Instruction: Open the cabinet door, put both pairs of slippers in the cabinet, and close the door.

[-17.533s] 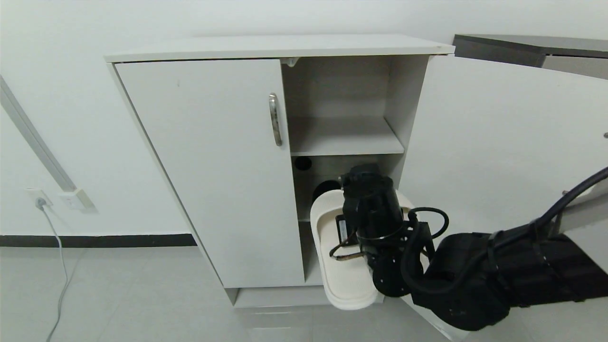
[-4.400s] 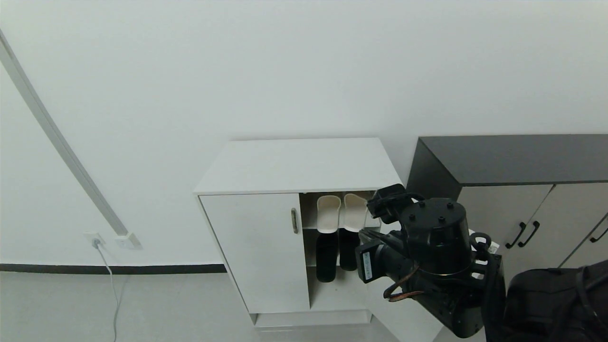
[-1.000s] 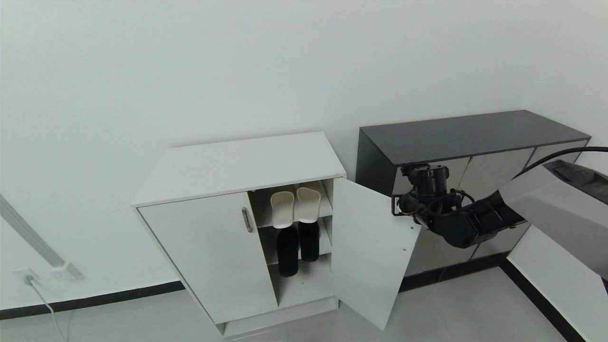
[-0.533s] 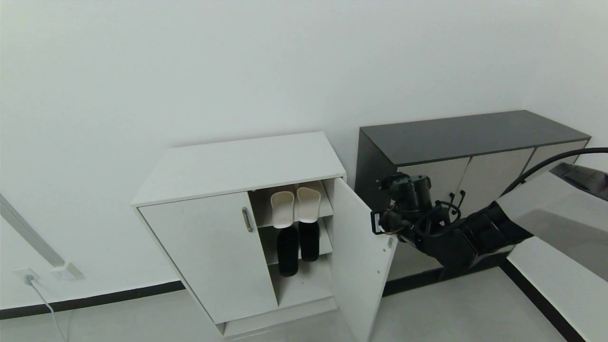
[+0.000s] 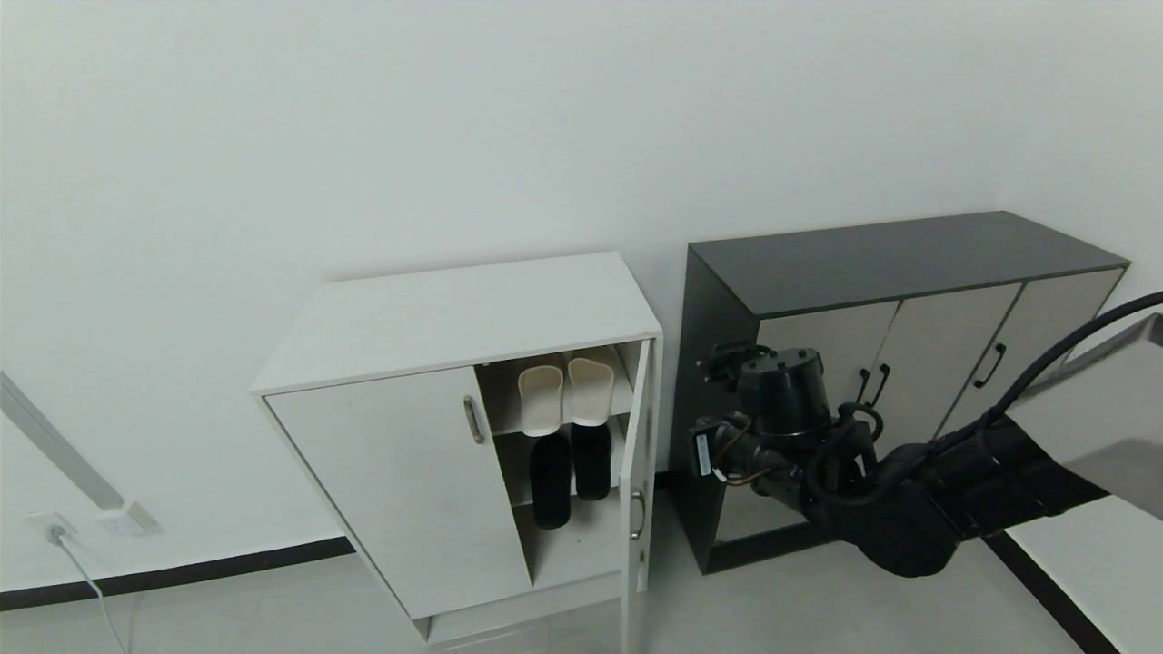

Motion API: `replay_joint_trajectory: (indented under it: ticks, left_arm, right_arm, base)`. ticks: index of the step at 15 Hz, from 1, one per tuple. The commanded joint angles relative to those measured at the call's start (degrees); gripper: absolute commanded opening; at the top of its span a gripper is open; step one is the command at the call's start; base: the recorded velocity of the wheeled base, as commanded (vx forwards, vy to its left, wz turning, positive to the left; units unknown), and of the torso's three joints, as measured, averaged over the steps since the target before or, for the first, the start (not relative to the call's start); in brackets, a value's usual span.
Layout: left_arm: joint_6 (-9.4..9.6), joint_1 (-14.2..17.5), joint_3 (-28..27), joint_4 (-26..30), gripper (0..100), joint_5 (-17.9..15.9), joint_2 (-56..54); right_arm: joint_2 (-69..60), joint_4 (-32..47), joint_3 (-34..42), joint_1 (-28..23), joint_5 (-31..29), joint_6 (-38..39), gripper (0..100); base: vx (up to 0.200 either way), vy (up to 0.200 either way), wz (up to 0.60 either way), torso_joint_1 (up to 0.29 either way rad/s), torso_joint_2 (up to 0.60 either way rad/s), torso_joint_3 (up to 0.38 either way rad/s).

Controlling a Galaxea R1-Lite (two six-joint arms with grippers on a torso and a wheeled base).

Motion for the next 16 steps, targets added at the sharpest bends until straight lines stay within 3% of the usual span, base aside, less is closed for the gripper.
replay_joint_trajectory:
  ticks: [1, 8, 14, 16]
  left_arm:
    - [0.0, 0.01, 0.01, -0.01, 0, 0.01, 0.07]
    - [0.09, 0.01, 0.01, -0.01, 0, 0.01, 0.07]
    - [0.09, 0.01, 0.01, 0.08, 0, 0.01, 0.07]
    - [0.0, 0.01, 0.01, -0.01, 0, 0.01, 0.07]
  right_arm:
    - [-1.56, -0.6, 1.43, 0.66, 0.04, 0.08, 0]
    - [-1.82, -8.42, 6.53, 2.42, 0.04, -0.18, 0]
    - [-1.82, -8.51, 6.88, 3.21, 0.12, 0.0, 0]
    - [-1.82, -9.21, 7.32, 3.21, 0.12, -0.09, 0]
  base:
    - [0.0, 0.0, 0.0, 0.0, 0.0, 0.0]
    - [0.0, 0.0, 0.0, 0.0, 0.0, 0.0]
    - [0.0, 0.0, 0.6, 0.002, 0.0, 0.005]
    - [0.0, 0.0, 0.0, 0.0, 0.0, 0.0]
